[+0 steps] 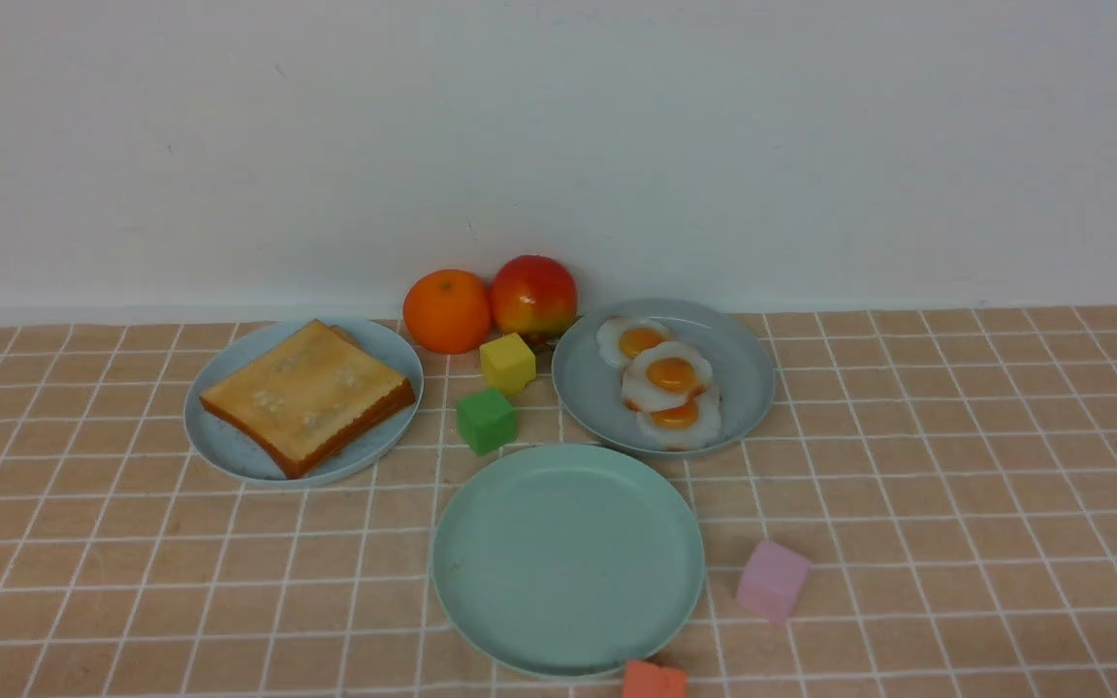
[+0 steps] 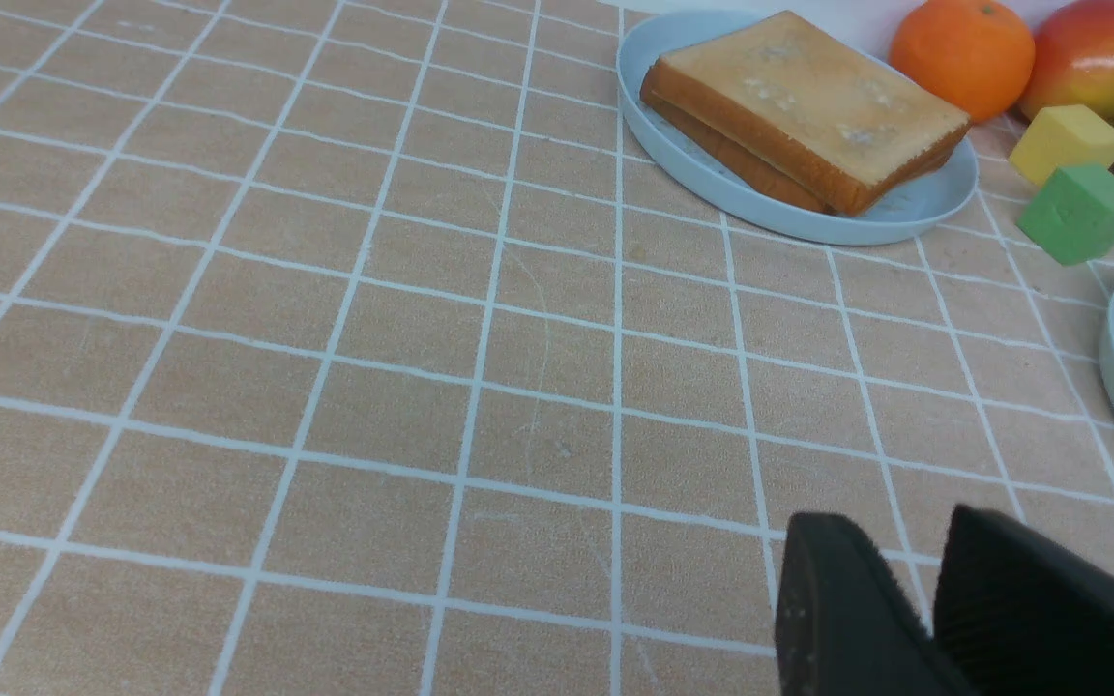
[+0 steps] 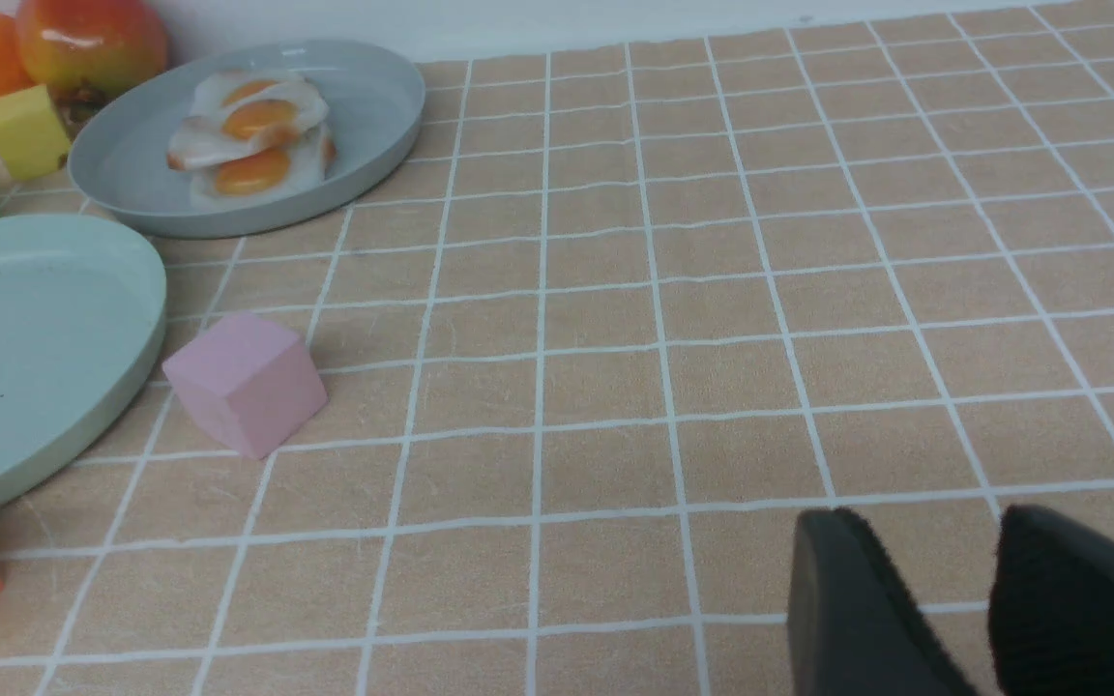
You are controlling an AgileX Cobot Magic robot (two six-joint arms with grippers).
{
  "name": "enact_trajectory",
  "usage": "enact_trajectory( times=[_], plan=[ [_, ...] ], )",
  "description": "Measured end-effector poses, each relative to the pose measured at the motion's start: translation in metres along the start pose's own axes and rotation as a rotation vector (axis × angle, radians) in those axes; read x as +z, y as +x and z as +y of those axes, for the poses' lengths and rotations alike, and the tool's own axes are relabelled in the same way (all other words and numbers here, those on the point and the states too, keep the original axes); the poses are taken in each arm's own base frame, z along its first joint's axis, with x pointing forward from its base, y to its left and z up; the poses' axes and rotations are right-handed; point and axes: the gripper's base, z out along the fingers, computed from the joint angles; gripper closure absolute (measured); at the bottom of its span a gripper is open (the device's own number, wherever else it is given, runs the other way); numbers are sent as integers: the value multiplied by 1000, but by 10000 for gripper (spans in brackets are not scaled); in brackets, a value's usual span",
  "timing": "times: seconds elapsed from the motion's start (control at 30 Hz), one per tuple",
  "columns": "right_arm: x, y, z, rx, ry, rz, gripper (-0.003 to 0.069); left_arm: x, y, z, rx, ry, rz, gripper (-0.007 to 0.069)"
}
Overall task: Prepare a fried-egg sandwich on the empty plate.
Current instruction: Use the left arm to grab a slice of bread
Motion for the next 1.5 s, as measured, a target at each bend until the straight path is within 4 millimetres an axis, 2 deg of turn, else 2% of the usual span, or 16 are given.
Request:
enact_trajectory(
  times=[0.9,0.97,1.1,1.13,1.17,1.3,1.5],
  plan=[
    [0,0,0,0,0,0,419,0,-2,-1,-17,8,-19,418],
    [0,0,0,0,0,0,419,0,-5,-3,-101,36,-53,417],
    [0,0,0,0,0,0,419,-2,-14,-8,-430,125,-136,414],
    [0,0,0,0,0,0,419,-2,-15,-9,-446,129,-140,413],
    [0,0,0,0,0,0,419,-2,-19,-9,-568,160,-171,410],
    [0,0,0,-1,0,0,419,-5,-30,-8,-694,202,-291,410],
    [0,0,0,0,0,0,419,-17,-51,-16,-683,243,-294,473]
  ],
)
